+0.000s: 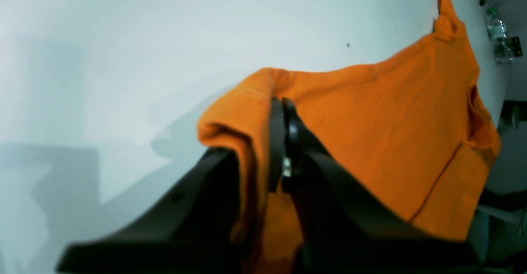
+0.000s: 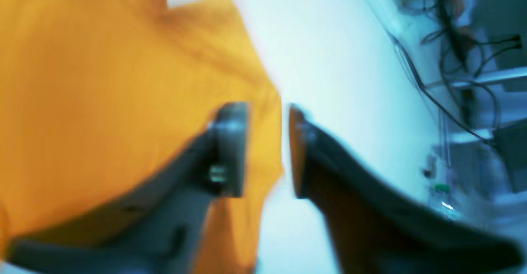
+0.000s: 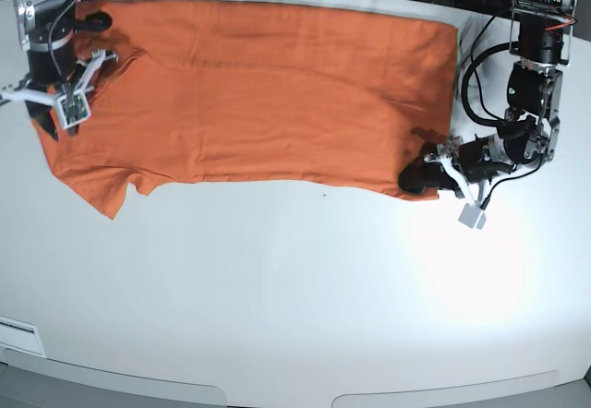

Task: Fold the T-shirt properly
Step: 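Release and move both grippers to the hem corners of the shirt, then lift the hem corners and fold them over toward the collar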

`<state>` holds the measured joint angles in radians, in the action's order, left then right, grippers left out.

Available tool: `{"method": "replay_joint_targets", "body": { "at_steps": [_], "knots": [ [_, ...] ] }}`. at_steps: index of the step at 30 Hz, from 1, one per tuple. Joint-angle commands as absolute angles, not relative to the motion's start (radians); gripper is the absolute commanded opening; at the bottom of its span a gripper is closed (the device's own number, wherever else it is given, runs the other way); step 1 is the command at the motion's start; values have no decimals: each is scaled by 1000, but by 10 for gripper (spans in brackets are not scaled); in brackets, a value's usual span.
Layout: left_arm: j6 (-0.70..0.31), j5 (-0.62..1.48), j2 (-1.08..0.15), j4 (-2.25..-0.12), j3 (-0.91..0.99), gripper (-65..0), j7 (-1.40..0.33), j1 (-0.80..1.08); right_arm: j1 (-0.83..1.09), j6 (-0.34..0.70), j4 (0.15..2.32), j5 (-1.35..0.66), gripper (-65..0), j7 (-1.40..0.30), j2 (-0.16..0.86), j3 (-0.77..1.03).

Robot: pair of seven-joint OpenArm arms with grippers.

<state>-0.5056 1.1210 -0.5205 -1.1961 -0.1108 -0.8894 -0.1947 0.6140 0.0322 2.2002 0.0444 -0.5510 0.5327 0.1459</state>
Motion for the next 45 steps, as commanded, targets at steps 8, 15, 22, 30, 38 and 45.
{"method": "replay_joint_targets", "body": {
  "at_steps": [8,15,22,30,38,45],
  "knots": [
    [-538,1097,-538,-1200,-110,-650,-920,-197,198,229,1815,-244,-296,-539,547,153],
    [-577,1097,-537,-1200,-110,-650,-925,-196,-144,439,1429,-595,-296,-702,574,153],
    [-577,1101,-537,-1200,-110,-650,-925,-194,-410,619,989,-883,-305,-929,585,153],
    [-577,1105,-537,-1200,-110,-650,-924,-194,-400,698,825,-970,-305,-1026,582,150],
    [-577,1113,-537,-1200,-110,-650,-922,-195,-310,698,825,-1070,-306,-1090,579,150],
    [-577,1112,-537,-1200,-110,-650,-920,-195,-316,698,826,-1104,-484,-1099,578,150]
  ]
}}
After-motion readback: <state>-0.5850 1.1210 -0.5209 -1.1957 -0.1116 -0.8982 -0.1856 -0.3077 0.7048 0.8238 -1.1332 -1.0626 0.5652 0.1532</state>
